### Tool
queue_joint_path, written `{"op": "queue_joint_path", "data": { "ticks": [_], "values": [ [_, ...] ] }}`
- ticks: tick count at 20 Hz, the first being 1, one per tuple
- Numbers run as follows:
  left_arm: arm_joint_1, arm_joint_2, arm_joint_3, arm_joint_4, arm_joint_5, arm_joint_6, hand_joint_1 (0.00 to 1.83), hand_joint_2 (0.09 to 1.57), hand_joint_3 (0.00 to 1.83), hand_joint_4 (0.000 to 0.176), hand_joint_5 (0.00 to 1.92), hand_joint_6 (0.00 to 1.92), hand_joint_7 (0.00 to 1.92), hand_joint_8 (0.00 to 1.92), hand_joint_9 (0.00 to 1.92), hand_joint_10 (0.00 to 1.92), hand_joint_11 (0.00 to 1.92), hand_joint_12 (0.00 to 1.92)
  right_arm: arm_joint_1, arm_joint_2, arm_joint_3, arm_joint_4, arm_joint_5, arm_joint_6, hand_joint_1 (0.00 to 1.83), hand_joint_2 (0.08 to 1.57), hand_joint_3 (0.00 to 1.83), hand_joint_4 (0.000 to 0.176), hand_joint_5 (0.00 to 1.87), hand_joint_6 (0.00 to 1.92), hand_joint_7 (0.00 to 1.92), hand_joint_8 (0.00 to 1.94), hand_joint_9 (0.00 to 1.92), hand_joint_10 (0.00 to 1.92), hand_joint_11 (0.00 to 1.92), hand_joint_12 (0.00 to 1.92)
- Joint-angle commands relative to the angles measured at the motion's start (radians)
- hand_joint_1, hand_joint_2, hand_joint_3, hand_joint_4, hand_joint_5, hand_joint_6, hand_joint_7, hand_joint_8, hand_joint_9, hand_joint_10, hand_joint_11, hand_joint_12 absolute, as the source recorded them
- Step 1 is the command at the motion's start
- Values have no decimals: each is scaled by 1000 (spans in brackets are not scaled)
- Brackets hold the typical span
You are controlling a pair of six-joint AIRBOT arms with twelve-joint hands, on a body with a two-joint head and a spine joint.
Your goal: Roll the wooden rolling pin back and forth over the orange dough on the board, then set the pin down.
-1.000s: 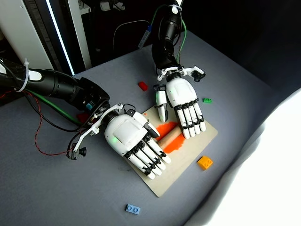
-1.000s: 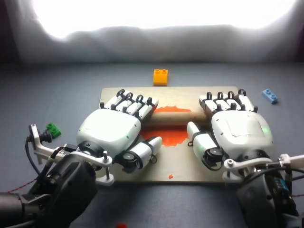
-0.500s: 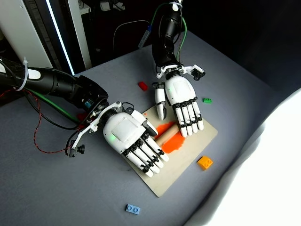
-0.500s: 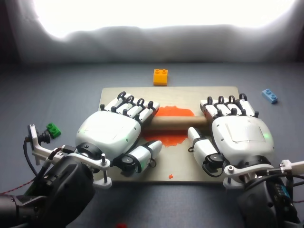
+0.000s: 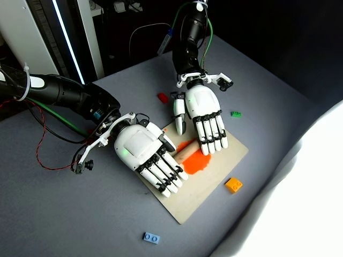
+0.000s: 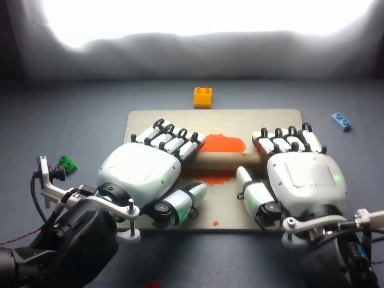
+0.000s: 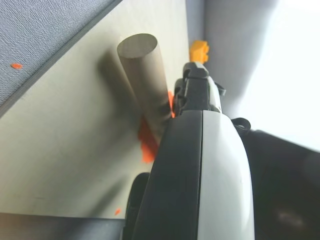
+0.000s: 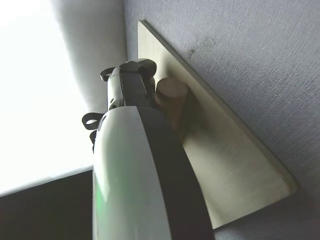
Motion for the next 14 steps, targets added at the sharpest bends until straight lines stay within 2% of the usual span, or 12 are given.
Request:
{"op": "queue_joint_path", "data": {
  "ticks": [1,7,10,12,14],
  "values": [
    [1,11,-7,42,-74,7,0,1571,18,0,146,0,159,1,116,0,0,125,-7,7,-4,-71,86,-3,0,1571,52,0,347,2,376,3,297,5,0,707],
    [6,30,-23,52,-72,12,0,1571,32,0,183,8,182,6,127,5,0,170,-19,11,-27,-103,100,-8,0,1571,70,0,335,0,364,0,302,2,0,688],
    [7,35,-28,52,-72,13,0,1571,29,0,191,6,210,4,148,5,0,170,-21,11,-29,-103,107,-12,0,1571,60,0,366,9,392,5,317,5,0,780],
    [7,38,-32,52,-72,13,0,1568,28,0,200,8,213,3,146,2,0,179,-22,12,-31,-103,112,-15,0,1571,56,0,332,1,365,1,293,0,0,707],
    [7,45,-39,52,-72,16,0,1571,23,0,192,1,198,0,133,0,0,164,-23,12,-36,-103,117,-19,0,1571,58,0,335,3,369,2,297,2,0,723]
  ]
}}
